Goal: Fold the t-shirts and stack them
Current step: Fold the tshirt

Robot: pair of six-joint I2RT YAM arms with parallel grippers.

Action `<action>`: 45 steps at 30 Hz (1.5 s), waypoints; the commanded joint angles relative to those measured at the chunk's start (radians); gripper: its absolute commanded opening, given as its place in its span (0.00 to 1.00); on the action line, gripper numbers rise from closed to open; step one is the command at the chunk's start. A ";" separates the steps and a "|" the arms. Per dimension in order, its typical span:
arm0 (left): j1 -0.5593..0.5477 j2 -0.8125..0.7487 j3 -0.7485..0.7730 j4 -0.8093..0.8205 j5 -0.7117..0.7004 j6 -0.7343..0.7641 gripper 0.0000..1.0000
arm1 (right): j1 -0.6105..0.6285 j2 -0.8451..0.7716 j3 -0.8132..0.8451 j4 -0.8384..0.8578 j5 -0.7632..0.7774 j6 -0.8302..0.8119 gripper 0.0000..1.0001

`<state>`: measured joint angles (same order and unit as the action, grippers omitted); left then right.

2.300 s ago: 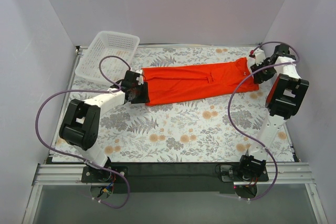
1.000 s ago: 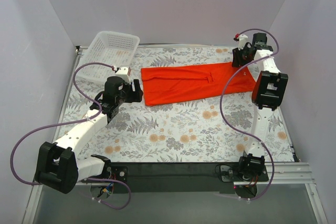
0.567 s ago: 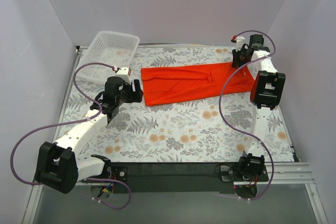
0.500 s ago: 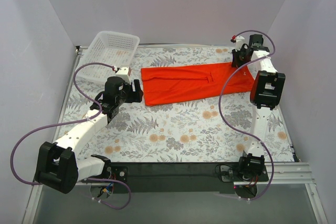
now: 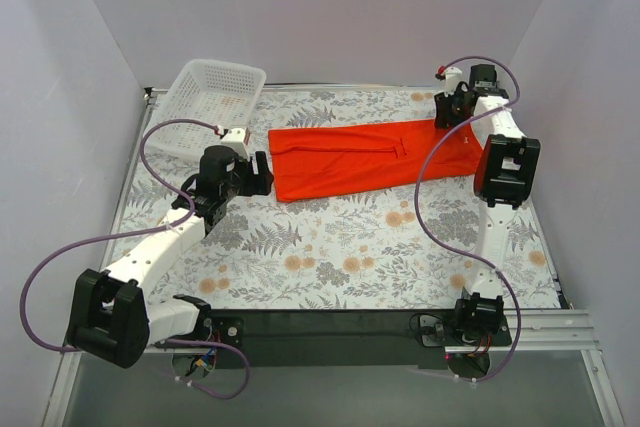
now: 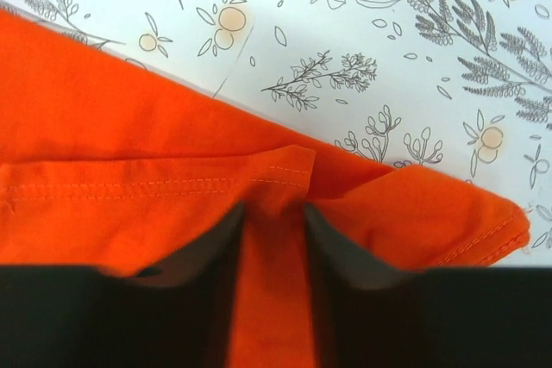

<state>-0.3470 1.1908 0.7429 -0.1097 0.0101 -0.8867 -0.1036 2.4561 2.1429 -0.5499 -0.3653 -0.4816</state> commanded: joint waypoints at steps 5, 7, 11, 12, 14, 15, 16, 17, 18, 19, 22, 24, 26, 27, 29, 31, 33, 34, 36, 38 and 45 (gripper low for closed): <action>0.003 0.098 0.018 0.004 0.086 -0.070 0.65 | 0.005 -0.265 -0.174 0.041 -0.003 -0.072 0.62; 0.003 0.112 0.036 -0.019 0.079 -0.089 0.65 | 0.025 -0.395 -0.332 0.027 -0.105 -0.177 0.69; 0.003 0.001 0.021 -0.030 0.042 -0.103 0.65 | 0.172 -0.589 -0.619 -0.099 -0.311 -0.536 0.73; 0.003 -0.028 0.015 -0.033 0.025 -0.100 0.65 | 0.218 -0.617 -0.680 -0.114 -0.325 -0.601 0.73; 0.005 -0.126 -0.017 -0.042 -0.039 -0.095 0.65 | 0.371 -0.683 -0.821 -0.111 -0.342 -0.774 0.74; 0.005 -0.163 -0.029 -0.045 -0.059 -0.095 0.66 | 0.427 -0.695 -0.846 -0.095 -0.337 -0.802 0.74; 0.003 -0.192 -0.040 -0.056 -0.082 -0.097 0.67 | 0.531 -0.698 -0.863 -0.035 -0.316 -0.799 0.74; 0.005 -0.259 -0.062 -0.061 -0.125 -0.100 0.67 | 0.583 -0.691 -0.864 -0.003 -0.296 -0.769 0.74; 0.005 -0.292 -0.071 -0.065 -0.145 -0.106 0.67 | 0.631 -0.662 -0.853 0.027 -0.237 -0.743 0.73; 0.005 -0.322 -0.082 -0.074 -0.169 -0.106 0.67 | 0.715 -0.645 -0.839 0.113 -0.198 -0.709 0.72; 0.003 -0.462 -0.117 -0.094 -0.245 -0.110 0.67 | 0.841 -0.542 -0.735 0.198 -0.033 -0.576 0.70; 0.003 -0.558 -0.146 -0.104 -0.283 -0.110 0.68 | 0.873 -0.453 -0.627 0.211 0.027 -0.510 0.68; 0.003 -0.615 -0.163 -0.114 -0.297 -0.116 0.68 | 0.904 -0.402 -0.568 0.225 0.067 -0.473 0.66; 0.003 -0.672 -0.174 -0.116 -0.303 -0.118 0.68 | 0.912 -0.381 -0.546 0.226 0.078 -0.453 0.66; 0.003 -0.720 -0.200 -0.119 -0.312 -0.127 0.68 | 0.926 -0.335 -0.502 0.231 0.094 -0.433 0.64; 0.005 -0.767 -0.215 -0.117 -0.320 -0.135 0.69 | 0.936 -0.300 -0.474 0.229 0.107 -0.410 0.61; 0.003 -0.783 -0.214 -0.116 -0.317 -0.141 0.69 | 0.943 -0.275 -0.466 0.234 0.108 -0.394 0.59; 0.003 -0.790 -0.212 -0.116 -0.318 -0.140 0.69 | 0.949 -0.267 -0.462 0.237 0.112 -0.382 0.58; 0.003 -0.793 -0.212 -0.114 -0.320 -0.135 0.69 | 0.955 -0.252 -0.446 0.238 0.117 -0.368 0.56; 0.005 -0.797 -0.214 -0.114 -0.322 -0.132 0.69 | 0.956 -0.237 -0.442 0.237 0.111 -0.351 0.52; 0.003 -0.803 -0.215 -0.108 -0.300 -0.135 0.69 | 0.961 -0.194 -0.443 0.243 0.158 -0.339 0.29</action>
<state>-0.3470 0.3950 0.5358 -0.2138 -0.2848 -1.0187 0.8528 2.2208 1.6749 -0.3088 -0.2432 -0.8459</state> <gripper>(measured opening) 0.691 0.329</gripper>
